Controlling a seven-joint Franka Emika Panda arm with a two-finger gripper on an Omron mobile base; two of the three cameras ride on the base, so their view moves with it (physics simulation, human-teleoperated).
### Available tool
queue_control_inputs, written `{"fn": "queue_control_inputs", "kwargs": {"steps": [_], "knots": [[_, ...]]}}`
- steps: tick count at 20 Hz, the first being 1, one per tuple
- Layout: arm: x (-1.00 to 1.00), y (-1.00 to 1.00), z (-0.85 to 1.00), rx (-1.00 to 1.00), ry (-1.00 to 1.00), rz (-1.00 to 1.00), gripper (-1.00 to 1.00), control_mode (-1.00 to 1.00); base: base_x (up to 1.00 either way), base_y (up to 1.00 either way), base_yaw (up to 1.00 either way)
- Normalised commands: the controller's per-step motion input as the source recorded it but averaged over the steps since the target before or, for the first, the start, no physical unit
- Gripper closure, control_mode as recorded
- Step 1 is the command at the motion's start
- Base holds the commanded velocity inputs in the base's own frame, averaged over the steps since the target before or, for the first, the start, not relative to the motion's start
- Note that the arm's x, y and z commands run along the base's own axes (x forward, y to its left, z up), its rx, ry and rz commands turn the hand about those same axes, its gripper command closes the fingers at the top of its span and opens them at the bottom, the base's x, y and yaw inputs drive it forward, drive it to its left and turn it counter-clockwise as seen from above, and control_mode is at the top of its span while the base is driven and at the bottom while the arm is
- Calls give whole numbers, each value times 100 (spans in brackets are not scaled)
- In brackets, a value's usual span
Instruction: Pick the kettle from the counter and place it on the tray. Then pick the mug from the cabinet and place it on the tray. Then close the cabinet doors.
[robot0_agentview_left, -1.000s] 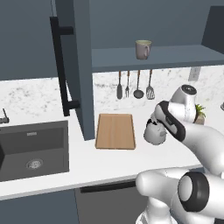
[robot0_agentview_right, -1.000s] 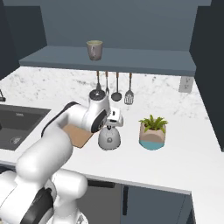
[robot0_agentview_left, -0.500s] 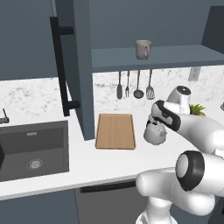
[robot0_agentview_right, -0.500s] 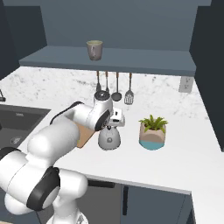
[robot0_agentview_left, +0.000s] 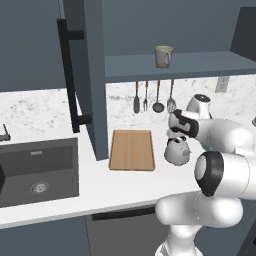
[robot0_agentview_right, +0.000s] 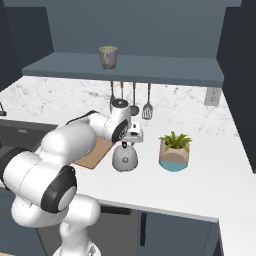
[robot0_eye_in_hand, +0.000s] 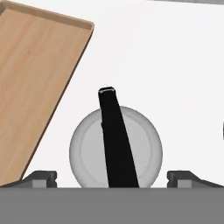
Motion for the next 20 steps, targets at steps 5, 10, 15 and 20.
{"fn": "queue_control_inputs", "kwargs": {"steps": [5,10,15,20], "knots": [[20,0,-9,0,6,2,-100,-100,0,0,0],[11,-2,-13,0,0,1,-100,-100,0,0,0],[5,-1,-22,0,1,0,-100,-100,0,0,0],[0,1,-29,0,3,0,-100,-100,0,0,0]]}}
